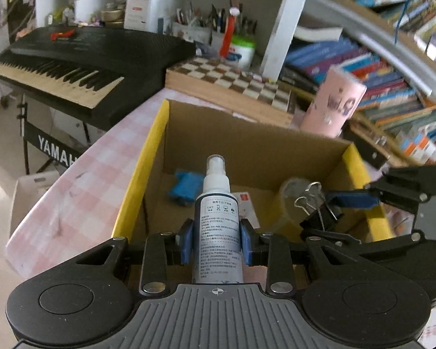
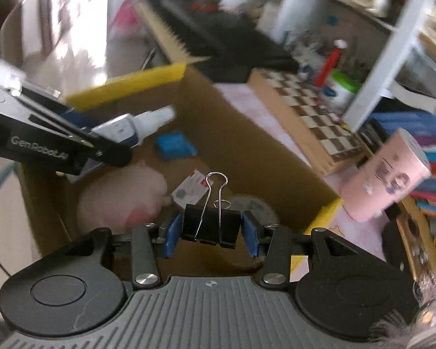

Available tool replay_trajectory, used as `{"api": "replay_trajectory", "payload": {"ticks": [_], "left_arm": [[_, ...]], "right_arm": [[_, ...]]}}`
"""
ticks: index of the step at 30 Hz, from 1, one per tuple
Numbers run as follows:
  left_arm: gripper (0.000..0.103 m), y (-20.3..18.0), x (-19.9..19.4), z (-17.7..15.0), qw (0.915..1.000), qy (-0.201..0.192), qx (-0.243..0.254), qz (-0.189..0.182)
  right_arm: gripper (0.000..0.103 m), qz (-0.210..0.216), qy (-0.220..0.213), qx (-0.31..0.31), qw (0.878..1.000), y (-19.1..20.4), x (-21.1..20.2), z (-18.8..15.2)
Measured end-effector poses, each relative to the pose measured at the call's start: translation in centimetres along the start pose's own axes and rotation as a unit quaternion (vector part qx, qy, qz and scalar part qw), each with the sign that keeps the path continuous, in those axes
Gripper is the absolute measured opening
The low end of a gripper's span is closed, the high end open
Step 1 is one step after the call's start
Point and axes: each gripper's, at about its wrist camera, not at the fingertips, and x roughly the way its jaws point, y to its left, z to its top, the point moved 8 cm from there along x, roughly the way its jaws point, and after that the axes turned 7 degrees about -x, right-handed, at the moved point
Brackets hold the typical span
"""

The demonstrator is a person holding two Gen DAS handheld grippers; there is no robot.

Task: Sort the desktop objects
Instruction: 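Release spray bottle into yellow box with left tool while right tool drops binder clip in, then lift both open tools up out of the yellow box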

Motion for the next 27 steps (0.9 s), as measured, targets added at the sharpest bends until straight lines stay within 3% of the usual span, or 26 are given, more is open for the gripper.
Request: {"api": "replay_trajectory", "payload": {"ticks": [6,14,16,20,21,25,27], "left_arm": [[0.031,0.1,1.8,-0.5,0.9995,0.029,0.005,0.013],[0.038,-0.3,1.7,-0.4,0.9994,0.011,0.024,0.022],[0.046,-0.6,0.9,0.0,0.9997,-0.009,0.020,0.013],[0.060,-1.1,-2.0,0.6,0.9974,-0.070,0.020,0.005],[0.064,-1.1,-2.9,0.7,0.9962,-0.085,0.019,0.006],[0.083,-1.1,-6.8,0.8,0.9897,-0.143,0.003,0.003],[0.088,-1.0,-8.2,0.5,0.9876,-0.157,-0.005,0.002]], "right_arm": [[0.042,0.030,0.045,-0.038,0.998,0.8,2.8,-0.2],[0.042,0.043,0.065,-0.052,0.996,1.5,3.7,-0.8],[0.052,0.037,0.056,-0.046,0.997,1.4,3.4,-0.6],[0.056,0.024,0.020,-0.016,0.999,0.9,1.7,-0.2],[0.062,0.019,0.005,-0.005,1.000,0.8,1.0,0.0],[0.070,-0.028,-0.055,0.034,0.997,0.3,-3.1,0.4],[0.073,-0.052,-0.086,0.051,0.994,0.2,-5.3,0.7]]}}
